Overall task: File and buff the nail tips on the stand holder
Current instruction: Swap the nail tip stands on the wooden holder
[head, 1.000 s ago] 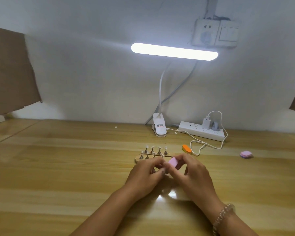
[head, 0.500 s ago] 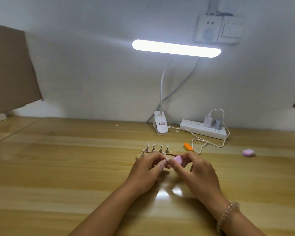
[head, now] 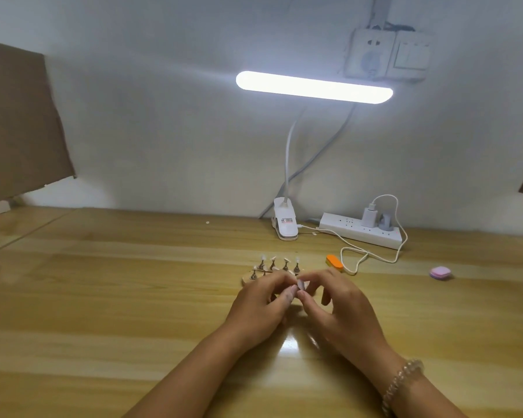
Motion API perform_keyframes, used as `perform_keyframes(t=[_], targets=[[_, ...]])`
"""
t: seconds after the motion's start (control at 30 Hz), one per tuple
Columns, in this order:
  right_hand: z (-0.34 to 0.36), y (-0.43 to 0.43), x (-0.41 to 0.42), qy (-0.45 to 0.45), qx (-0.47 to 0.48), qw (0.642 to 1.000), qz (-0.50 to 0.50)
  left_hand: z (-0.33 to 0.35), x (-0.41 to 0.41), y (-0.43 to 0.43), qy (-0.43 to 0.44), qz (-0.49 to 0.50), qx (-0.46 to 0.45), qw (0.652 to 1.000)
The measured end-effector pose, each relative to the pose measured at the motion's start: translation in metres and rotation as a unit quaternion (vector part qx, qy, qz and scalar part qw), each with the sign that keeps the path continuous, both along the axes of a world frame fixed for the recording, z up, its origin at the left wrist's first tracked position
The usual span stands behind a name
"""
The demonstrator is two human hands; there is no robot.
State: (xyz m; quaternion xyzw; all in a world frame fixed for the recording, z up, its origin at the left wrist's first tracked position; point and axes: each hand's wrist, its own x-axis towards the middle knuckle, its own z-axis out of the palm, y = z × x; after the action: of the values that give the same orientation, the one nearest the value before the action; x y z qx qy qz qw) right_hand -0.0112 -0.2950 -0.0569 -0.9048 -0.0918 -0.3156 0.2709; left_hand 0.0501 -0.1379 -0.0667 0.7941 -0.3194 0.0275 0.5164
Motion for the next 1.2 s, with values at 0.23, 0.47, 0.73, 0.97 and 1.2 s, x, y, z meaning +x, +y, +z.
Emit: perform_keyframes(t=[0.23,0.47,0.73,0.97,1.2], targets=[[-0.003,-0.015,0.013,0.019,0.076,0.993,-0.091,0.003,0.007,0.005,-0.089,0.234,0.042,0.967],[-0.001,-0.016,0.029,0.094,0.023,0.987,-0.131,-0.004,0.030,0.022,0.008,0.281,0.156,0.947],[-0.001,-0.015,0.031,0.095,0.035,0.988,-0.116,-0.007,0.031,0.021,-0.020,0.269,0.186,0.945],[0.005,-0.007,0.033,0.068,-0.063,0.989,-0.113,-0.007,0.029,0.019,-0.032,0.273,0.190,0.943],[0.007,0.004,0.040,0.069,-0.094,0.982,-0.146,-0.007,0.027,0.019,-0.035,0.275,0.189,0.942]])
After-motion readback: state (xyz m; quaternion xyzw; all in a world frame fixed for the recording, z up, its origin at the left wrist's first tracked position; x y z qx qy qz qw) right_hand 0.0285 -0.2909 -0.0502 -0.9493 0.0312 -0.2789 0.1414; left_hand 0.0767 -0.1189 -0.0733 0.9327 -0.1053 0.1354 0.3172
